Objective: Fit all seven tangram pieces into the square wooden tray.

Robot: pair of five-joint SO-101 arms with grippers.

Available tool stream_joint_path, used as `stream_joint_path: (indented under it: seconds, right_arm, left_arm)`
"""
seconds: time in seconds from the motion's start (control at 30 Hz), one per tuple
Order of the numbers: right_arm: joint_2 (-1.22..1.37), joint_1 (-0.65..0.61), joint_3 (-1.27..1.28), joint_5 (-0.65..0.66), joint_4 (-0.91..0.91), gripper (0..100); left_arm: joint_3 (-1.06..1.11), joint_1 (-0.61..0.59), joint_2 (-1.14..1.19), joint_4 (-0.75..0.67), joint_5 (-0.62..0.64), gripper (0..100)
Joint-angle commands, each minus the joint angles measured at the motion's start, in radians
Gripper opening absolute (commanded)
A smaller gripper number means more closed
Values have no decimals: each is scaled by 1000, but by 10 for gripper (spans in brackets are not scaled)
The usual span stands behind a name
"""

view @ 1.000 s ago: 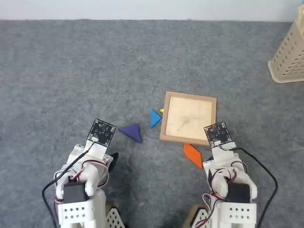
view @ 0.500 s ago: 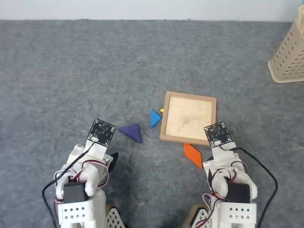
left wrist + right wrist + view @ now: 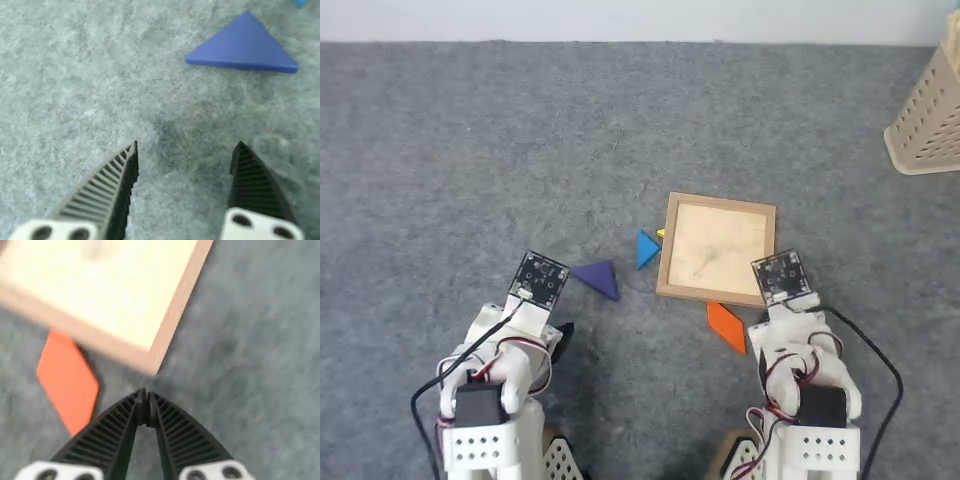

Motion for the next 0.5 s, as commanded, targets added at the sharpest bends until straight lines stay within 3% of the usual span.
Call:
stream_joint_path:
  seconds: [0.0,0.07,0.3,0.47]
  right_arm:
    - [-18,22,-18,127,-56,6]
    - [-18,50,-49,164,-59,6]
    - [18,71,-249,52,-58,6]
    - [332,31,-466,-17,-65,7]
  left_arm:
    - [-10,17,-15,-2,0,280]
    - [-10,25,-15,-2,-2,280]
    - [-10,25,-15,-2,-2,280]
    - [-10,25,-15,-2,-2,280]
